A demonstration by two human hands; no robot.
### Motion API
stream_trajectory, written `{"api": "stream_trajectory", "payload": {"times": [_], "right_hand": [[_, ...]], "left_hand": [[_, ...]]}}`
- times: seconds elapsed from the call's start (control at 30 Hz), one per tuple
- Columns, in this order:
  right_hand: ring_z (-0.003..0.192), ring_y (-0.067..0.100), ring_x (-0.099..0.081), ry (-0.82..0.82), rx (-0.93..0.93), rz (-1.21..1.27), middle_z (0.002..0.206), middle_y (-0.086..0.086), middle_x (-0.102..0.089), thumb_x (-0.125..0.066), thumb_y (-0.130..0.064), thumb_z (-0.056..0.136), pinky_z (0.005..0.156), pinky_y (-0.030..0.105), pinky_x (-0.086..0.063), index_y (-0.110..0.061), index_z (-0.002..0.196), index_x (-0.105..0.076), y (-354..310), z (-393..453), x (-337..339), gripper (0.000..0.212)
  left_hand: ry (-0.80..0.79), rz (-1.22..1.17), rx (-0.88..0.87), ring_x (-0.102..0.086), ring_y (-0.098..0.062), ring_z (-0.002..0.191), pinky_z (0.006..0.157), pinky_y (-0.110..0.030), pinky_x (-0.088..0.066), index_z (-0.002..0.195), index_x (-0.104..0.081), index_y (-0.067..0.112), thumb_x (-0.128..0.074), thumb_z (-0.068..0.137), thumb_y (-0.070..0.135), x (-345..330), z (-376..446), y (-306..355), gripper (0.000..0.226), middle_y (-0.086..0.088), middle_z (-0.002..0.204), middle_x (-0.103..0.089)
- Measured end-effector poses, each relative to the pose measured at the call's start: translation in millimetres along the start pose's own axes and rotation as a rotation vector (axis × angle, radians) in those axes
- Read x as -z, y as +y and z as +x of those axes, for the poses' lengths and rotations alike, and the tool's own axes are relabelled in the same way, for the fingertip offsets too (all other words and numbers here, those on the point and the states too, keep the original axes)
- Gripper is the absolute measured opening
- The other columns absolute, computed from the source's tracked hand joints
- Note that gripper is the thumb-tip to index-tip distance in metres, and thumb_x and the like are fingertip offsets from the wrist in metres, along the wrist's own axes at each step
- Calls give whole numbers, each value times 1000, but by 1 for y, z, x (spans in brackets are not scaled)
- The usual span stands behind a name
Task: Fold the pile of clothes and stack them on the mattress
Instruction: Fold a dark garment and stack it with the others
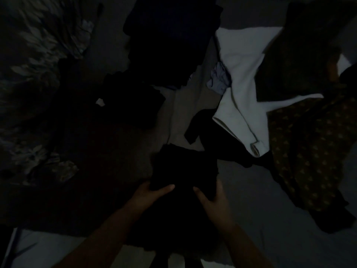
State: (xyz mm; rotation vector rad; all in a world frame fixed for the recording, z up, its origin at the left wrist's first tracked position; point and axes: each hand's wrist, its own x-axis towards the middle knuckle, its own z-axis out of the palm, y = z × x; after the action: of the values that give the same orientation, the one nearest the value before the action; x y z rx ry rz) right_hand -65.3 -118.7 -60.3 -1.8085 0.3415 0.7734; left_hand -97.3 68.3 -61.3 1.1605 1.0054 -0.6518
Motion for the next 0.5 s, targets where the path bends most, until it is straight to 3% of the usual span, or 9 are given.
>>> {"api": "stream_trajectory", "payload": {"times": [0.07,0.17,0.23,0.27,0.33,0.4,0.47,0.5], "right_hand": [[100,-20,-53,-61,75,-52,110,-29,-52,-66,-17,86,76,3,-44,-42,112,-44,-18,-4,2,42],[101,-20,-51,-99,191,-33,113,-35,-49,-64,-23,87,84,6,-44,-49,114,-40,-48,0,7,45],[109,-9,-48,-117,290,-202,119,-29,-50,-52,-33,94,97,18,-39,-46,120,-42,-75,27,14,30],[113,0,-49,-111,330,-274,123,-19,-56,-44,-35,98,103,24,-35,-38,122,-52,-85,48,21,26],[121,20,-51,-5,444,-512,128,2,-59,-38,-33,98,110,32,-30,-22,118,-65,-96,91,29,35],[133,35,-34,76,408,-773,149,16,-33,-44,-28,91,111,37,-24,-14,142,-39,-88,124,29,54],[140,34,-16,48,355,-1148,158,10,-5,-52,-24,89,111,47,-20,-28,151,-7,-68,144,34,77],[140,34,-15,49,376,-1236,159,8,-2,-52,-20,90,111,49,-22,-32,150,-3,-62,148,38,79]], "left_hand": [[-107,-85,70,-71,-16,77,64,-22,-55,95,-68,11,-68,79,12,12,-9,16,16,-9,94,-74],[-280,-241,124,-71,-22,83,65,-28,-58,110,-65,7,-72,70,17,26,-20,41,43,-12,102,-72],[-395,-326,83,-71,-23,82,68,-29,-58,107,-70,7,-90,53,26,30,-22,63,60,-12,104,-71],[-411,-333,34,-71,-22,80,67,-29,-57,100,-74,10,-95,40,31,32,-19,74,67,-11,101,-71],[-366,-305,-65,-71,-18,76,65,-27,-56,87,-77,16,-96,35,33,35,-9,96,57,-8,96,-71],[-339,-314,-104,-70,-16,73,63,-25,-56,88,-76,17,-84,59,28,38,2,114,32,-8,97,-69],[-315,-285,-119,-70,-16,71,60,-24,-57,93,-74,16,-83,60,28,38,14,123,37,-7,94,-70],[-305,-255,-110,-70,-16,71,60,-24,-57,97,-72,15,-82,61,29,36,19,125,39,-6,92,-71]]}}
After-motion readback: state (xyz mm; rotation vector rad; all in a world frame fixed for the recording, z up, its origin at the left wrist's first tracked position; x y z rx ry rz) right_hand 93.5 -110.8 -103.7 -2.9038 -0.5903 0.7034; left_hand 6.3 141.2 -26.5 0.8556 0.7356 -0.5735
